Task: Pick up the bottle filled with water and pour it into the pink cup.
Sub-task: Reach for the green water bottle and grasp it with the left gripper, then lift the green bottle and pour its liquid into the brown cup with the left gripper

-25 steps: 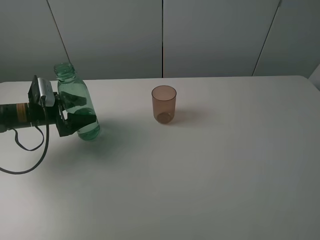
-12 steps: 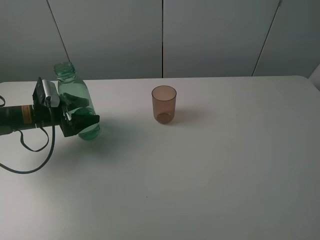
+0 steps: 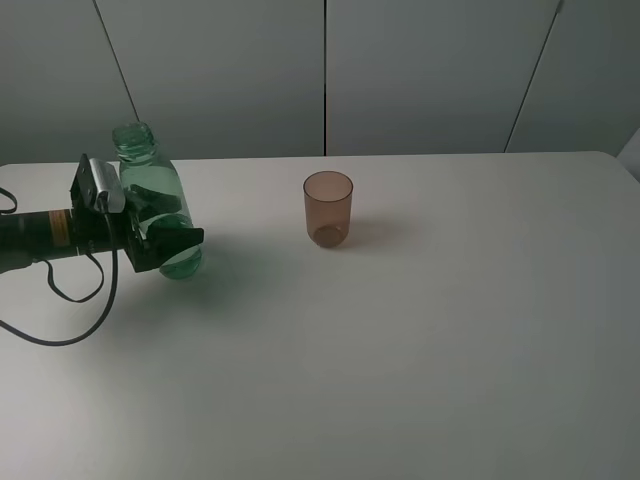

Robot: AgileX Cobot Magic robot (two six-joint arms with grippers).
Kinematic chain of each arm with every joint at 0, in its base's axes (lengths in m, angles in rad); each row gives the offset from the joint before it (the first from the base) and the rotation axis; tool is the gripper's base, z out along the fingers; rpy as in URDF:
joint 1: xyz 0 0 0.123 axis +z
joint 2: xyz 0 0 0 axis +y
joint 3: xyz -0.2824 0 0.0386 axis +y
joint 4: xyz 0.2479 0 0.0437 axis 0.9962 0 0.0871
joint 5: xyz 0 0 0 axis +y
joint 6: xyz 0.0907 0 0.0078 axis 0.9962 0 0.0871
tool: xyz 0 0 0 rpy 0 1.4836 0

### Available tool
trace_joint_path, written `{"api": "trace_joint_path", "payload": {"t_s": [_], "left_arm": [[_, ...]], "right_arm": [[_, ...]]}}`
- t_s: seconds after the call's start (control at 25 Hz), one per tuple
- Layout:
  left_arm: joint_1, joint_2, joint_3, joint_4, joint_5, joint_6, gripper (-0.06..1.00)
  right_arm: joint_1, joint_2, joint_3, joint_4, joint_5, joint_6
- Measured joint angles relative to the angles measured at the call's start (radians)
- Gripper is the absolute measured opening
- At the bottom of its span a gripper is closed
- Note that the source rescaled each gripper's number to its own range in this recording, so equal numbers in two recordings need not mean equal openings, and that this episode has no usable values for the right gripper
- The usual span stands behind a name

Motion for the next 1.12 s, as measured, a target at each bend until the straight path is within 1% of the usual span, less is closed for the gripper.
{"api": "trace_joint_path", "payload": {"t_s": [0.04, 0.08, 0.12, 0.16, 0.2, 0.64, 0.8, 0.92, 1.12], "left_arm": [[0.0, 0.0, 0.0, 0.0, 0.0, 0.0, 0.99], [0.0, 0.0, 0.0, 0.0, 0.0, 0.0, 0.91], [0.0, 0.0, 0.0, 0.0, 0.0, 0.0, 0.77], [-0.002, 0.0, 0.0, 0.0, 0.0, 0.003, 0.54], [-0.002, 0.0, 0.0, -0.002, 0.0, 0.003, 0.56], [-0.006, -0.002, 0.0, 0.0, 0.0, 0.007, 0.56], [-0.022, -0.049, -0.005, 0.008, 0.036, 0.003, 0.56], [-0.045, -0.079, -0.064, 0.02, 0.037, -0.009, 0.56], [-0.115, -0.085, -0.241, 0.032, 0.039, -0.044, 0.56]], "right_arm": [[0.0, 0.0, 0.0, 0.0, 0.0, 0.0], [0.0, 0.0, 0.0, 0.0, 0.0, 0.0], [0.0, 0.0, 0.0, 0.0, 0.0, 0.0], [0.0, 0.0, 0.0, 0.0, 0.0, 0.0], [0.0, 0.0, 0.0, 0.0, 0.0, 0.0], [0.0, 0.0, 0.0, 0.0, 0.0, 0.0], [0.0, 0.0, 0.0, 0.0, 0.0, 0.0], [0.0, 0.0, 0.0, 0.0, 0.0, 0.0], [0.0, 0.0, 0.0, 0.0, 0.0, 0.0]]}}
